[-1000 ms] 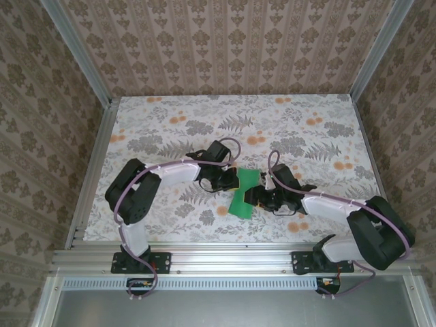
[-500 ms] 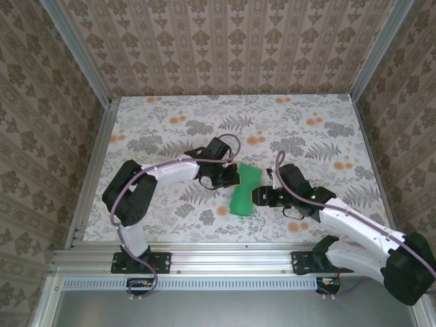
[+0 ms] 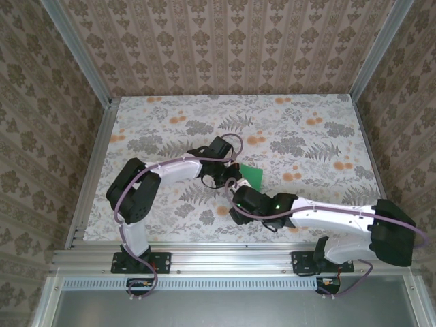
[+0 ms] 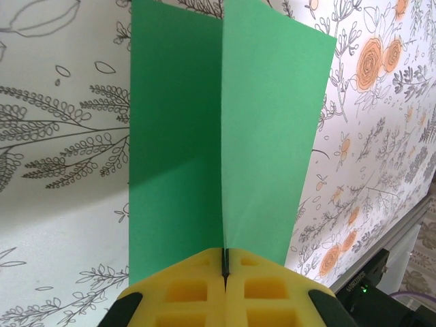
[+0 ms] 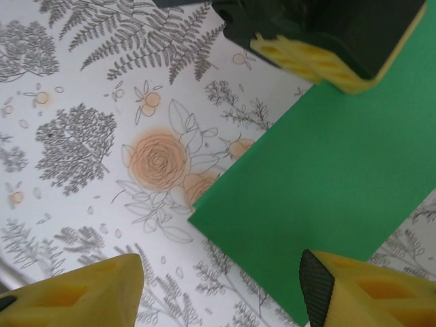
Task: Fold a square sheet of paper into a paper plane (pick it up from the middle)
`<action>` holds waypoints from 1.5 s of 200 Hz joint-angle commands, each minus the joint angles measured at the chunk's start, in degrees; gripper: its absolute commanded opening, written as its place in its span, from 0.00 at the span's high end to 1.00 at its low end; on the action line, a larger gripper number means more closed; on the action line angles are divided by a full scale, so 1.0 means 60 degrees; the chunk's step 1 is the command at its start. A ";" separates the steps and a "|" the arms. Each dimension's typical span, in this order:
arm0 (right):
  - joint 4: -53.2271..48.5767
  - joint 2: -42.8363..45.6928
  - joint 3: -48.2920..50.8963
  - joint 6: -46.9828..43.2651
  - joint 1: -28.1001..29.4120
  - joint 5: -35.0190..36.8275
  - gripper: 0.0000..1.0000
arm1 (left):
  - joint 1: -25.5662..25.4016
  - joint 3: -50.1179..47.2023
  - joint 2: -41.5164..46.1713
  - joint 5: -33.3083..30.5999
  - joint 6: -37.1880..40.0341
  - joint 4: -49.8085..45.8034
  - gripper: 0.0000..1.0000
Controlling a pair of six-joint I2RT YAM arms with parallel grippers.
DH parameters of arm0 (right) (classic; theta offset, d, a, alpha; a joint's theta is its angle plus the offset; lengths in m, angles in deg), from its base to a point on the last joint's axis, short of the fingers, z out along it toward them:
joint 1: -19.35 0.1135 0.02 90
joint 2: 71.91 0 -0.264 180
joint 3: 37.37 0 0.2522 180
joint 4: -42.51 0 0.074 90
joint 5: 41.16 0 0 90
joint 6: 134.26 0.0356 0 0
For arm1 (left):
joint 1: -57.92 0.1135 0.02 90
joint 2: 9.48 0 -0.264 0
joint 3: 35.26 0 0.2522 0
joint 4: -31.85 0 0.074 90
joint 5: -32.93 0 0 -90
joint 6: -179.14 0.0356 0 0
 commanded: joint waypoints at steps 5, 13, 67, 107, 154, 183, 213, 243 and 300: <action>-0.0227 -0.0535 -0.0519 -0.0283 0.0232 0.0912 0.34 | -0.0052 0.0250 -0.0154 0.0140 -0.0019 -0.0170 1.00; -0.0240 -0.0732 -0.0613 -0.0242 0.0253 0.1003 0.34 | -0.0058 0.0249 -0.0169 0.0140 -0.0018 -0.0162 1.00; -0.0846 -0.1757 -0.1002 0.0011 0.0273 0.2079 0.37 | -0.0082 0.0258 -0.0154 0.0160 0.0013 -0.0184 1.00; -0.0843 -0.1756 -0.1025 0.0090 0.0272 0.2152 0.52 | -0.0081 0.0263 -0.0169 0.0173 0.0027 -0.0199 1.00; -0.1032 -0.1573 -0.1101 0.0166 0.0257 0.2326 0.72 | -0.0080 0.0257 -0.0154 0.0188 0.0042 -0.0225 1.00; -0.1099 -0.1448 -0.1106 0.0248 0.0240 0.2204 0.88 | -0.0080 0.0234 -0.0070 0.0107 0.0060 -0.0252 1.00; -0.1076 -0.1219 -0.1040 0.0249 0.0119 0.1852 0.94 | -0.0075 0.0294 0.0042 -0.0077 0.0187 -0.0492 0.95; -0.0822 -0.0914 -0.0784 0.0223 -0.0222 0.1120 0.96 | -0.0054 0.0257 0.0399 -0.0597 0.0272 -0.0854 0.74; 0.0652 0.0059 0.0387 0.0557 -0.1535 -0.1409 0.96 | 0.0029 -0.0797 0.2406 -0.2909 -0.0038 -0.1876 0.36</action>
